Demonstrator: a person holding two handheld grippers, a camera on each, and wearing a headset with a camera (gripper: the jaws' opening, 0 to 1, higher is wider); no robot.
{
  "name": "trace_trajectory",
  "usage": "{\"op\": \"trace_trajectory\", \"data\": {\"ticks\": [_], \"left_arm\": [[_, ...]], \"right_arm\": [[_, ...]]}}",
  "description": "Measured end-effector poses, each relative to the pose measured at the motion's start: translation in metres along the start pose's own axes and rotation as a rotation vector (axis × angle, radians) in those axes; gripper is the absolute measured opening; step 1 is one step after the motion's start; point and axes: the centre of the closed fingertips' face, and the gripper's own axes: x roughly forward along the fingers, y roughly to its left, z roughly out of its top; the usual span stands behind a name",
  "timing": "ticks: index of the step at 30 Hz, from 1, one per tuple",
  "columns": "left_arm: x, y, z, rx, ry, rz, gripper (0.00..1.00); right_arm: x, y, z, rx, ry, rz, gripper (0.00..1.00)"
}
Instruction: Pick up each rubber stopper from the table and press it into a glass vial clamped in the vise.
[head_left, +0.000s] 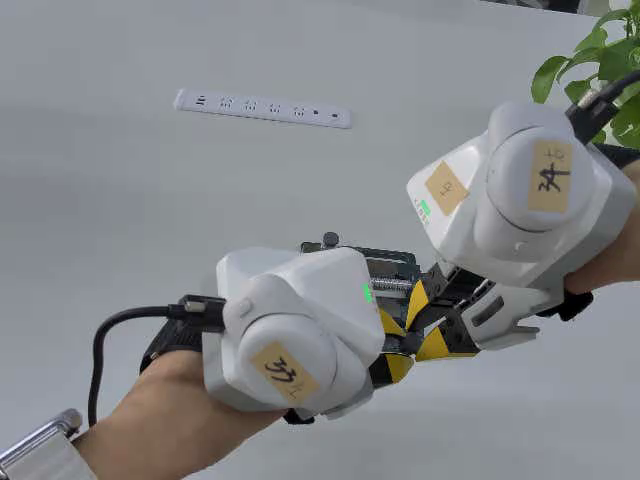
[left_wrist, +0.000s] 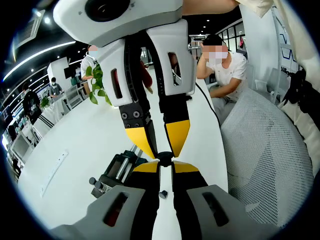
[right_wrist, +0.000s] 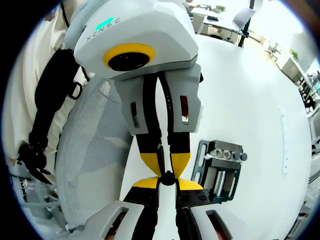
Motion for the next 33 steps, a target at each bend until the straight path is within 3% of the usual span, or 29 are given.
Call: {"op": "trace_trajectory", "data": {"ticks": [6,15,19,25,33], "left_arm": [[-0.001,0.0,-0.002,-0.015,-0.001,0.0,0.05],[-0.005,0.003,0.001,-0.088,-0.077,0.023,0.03],[-0.008,0.006,-0.002,-0.126,-0.097,0.038,0.03],[-0.015,0.012,0.003,-0.201,-0.151,0.059,0.03],[-0.017,0.013,0.008,-0.232,-0.169,0.07,0.03]], "right_arm": [[0.001,0.001,0.002,0.003,-0.008,0.003,0.08],[-0.004,-0.001,0.004,-0.051,-0.046,-0.003,0.09],[-0.009,-0.009,0.002,-0.064,-0.053,-0.042,0.21],[-0.015,-0.009,0.007,-0.017,-0.113,-0.04,0.17],[-0.015,-0.01,0.014,-0.009,-0.142,-0.059,0.14]]}}
